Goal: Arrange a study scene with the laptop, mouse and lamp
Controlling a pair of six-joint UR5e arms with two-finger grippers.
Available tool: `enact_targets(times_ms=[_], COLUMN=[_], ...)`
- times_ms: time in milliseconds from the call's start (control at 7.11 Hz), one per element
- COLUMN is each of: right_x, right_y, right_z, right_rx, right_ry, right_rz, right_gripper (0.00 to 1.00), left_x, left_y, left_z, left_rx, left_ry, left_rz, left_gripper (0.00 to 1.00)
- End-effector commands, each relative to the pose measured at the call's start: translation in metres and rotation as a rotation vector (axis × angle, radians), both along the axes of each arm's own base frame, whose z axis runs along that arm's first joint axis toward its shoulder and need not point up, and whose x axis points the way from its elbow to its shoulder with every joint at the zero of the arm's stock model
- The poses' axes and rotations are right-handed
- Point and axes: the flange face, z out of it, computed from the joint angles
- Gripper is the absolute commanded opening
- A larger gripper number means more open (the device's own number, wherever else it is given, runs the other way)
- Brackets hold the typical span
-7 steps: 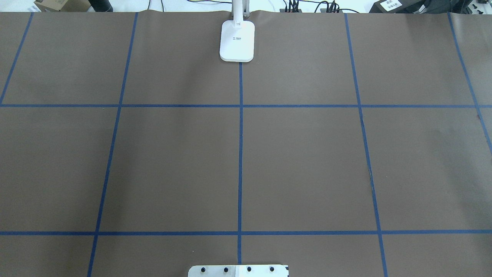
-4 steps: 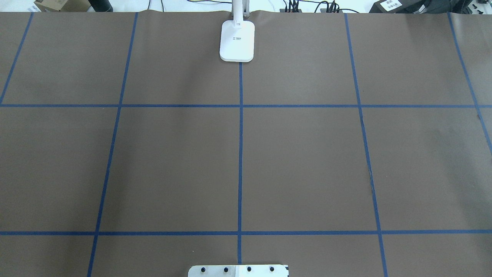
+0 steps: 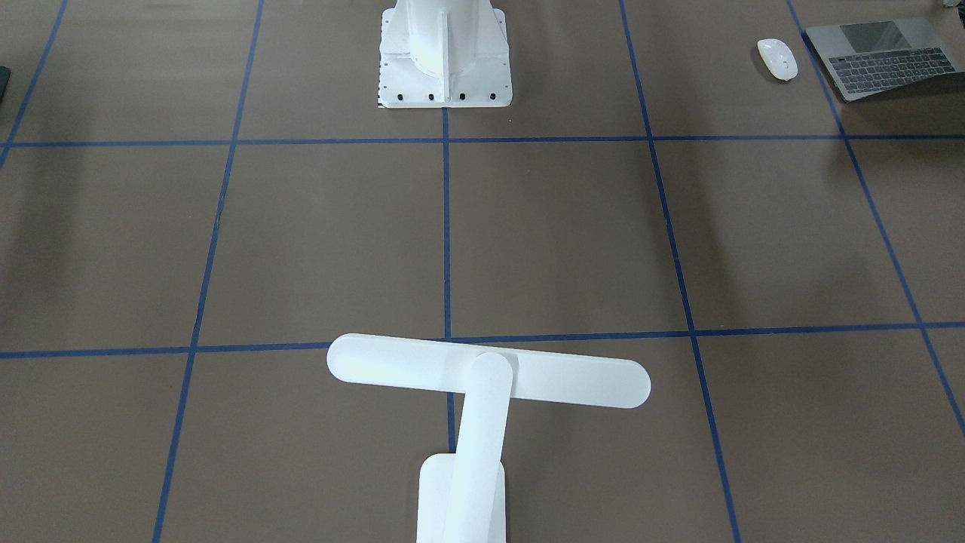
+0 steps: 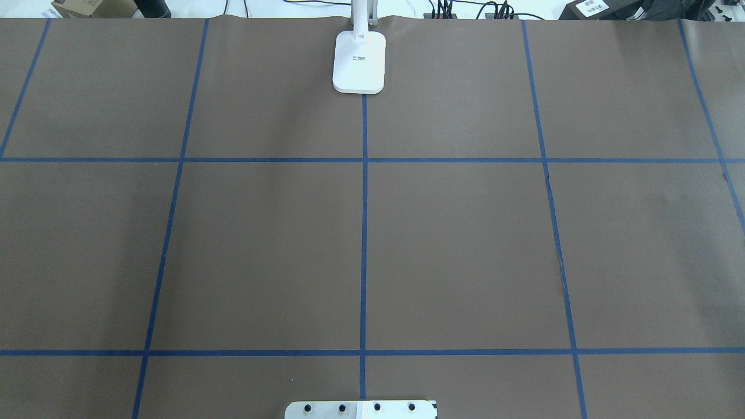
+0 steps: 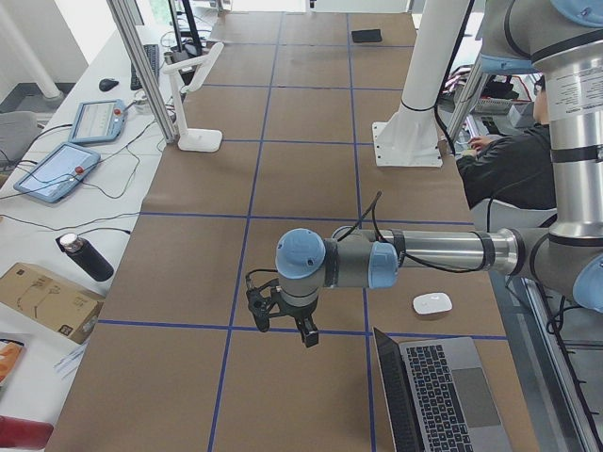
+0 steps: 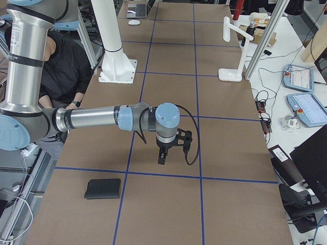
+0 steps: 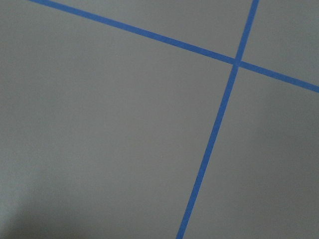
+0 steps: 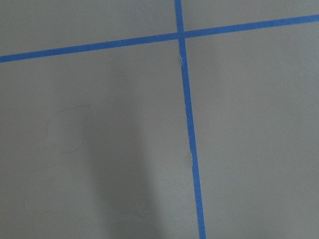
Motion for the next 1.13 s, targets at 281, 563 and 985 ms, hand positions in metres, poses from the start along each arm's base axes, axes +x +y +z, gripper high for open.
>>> enact_targets(times_ms=[281,563,985], right_x=[-0.004,-0.003,-0.003], right_y=[-0.002,-0.001,-0.003], right_z=[-0.005,-0.009,-0.015], right_rx=[-0.001,0.008,0.021], right_ry=[-0.055,-0.056,-0.054], right_rz=[0.002,0.002,0.003], right_gripper=[0.99,0.99,0.99], left_x=[-0.046,-0.048,-0.053], left_y=[0.090,0.141,0.153], left_z=[0.043,0.077,0.097], left_rx=[-0.383,-0.495,-0.607], left_ry=[0.033,0.052,0.040], left_rz=[-0.319,-0.379,-0.474], left_gripper=[1.00,1.00,1.00])
